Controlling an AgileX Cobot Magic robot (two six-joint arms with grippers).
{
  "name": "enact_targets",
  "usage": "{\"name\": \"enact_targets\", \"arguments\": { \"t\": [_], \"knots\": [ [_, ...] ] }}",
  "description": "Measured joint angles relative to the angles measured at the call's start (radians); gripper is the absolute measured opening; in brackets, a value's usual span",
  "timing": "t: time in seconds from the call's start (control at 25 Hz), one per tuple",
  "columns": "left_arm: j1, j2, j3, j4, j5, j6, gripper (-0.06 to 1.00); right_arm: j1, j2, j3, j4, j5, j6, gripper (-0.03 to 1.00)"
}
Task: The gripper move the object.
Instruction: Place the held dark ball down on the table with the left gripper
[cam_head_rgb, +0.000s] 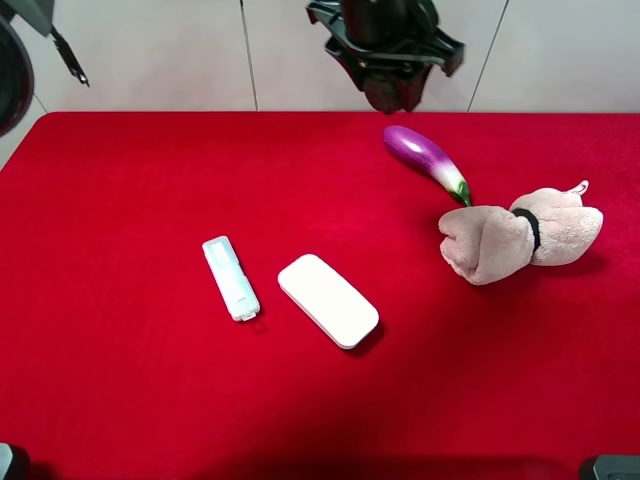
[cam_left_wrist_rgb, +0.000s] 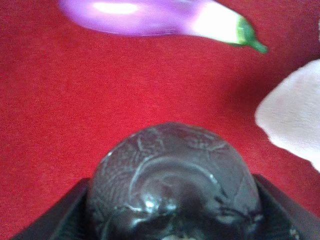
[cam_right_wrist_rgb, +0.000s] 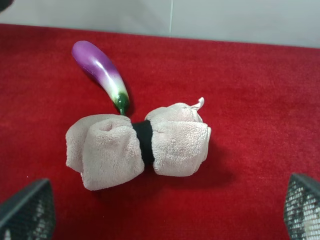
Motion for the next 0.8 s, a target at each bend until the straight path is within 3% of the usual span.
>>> {"name": "enact_targets", "arguments": {
  "t": [0.8],
  "knots": [
    [-0.242,0.000,0.000,0.000,-0.051,0.000,0.60,0.000,0.000,0.000,0.000,0.000,0.000,0.69]
  ]
}}
